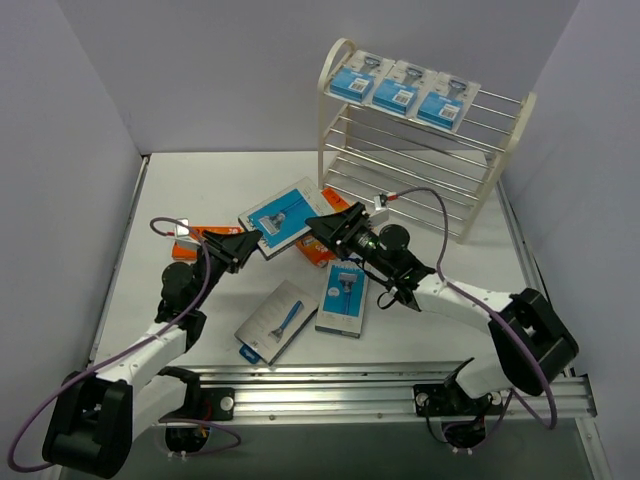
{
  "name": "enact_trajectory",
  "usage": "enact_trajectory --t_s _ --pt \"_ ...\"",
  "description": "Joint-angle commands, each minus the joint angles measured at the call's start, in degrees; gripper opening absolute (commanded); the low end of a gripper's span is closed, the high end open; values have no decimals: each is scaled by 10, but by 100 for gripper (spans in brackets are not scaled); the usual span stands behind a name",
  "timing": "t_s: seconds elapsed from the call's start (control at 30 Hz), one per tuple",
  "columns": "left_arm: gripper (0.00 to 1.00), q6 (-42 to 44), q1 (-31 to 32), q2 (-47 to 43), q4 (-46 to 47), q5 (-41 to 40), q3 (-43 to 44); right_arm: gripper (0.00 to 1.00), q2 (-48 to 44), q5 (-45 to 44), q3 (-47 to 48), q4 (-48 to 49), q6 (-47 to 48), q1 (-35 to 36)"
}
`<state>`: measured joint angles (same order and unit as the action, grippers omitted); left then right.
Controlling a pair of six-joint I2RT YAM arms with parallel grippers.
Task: Place and organize the shaving razors onto the shelf
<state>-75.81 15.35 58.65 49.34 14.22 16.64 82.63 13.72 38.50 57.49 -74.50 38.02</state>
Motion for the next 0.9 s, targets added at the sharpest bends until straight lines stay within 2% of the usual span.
enact_trajectory --t_s 0.0,0.17,0.3,0.5,0.77,0.87 --pt "2 10 -4 0 -13 -24 50 58 -85 -11 -4 -38 48 -26" --pt "2 5 -4 36 0 -38 82 64 -154 7 -13 -113 75 -69" --pt "2 -16 -2 88 36 -47 100 65 -189 36 -26 -153 86 -115" --pt "2 -20 15 146 52 -61 146 66 -237 46 -27 -235 136 -140" --pt "2 -23 52 225 62 -96 260 69 -275 60 -4 -341 195 -165" --pt "2 -33 67 282 69 -100 303 69 -286 71 0 -365 205 -178"
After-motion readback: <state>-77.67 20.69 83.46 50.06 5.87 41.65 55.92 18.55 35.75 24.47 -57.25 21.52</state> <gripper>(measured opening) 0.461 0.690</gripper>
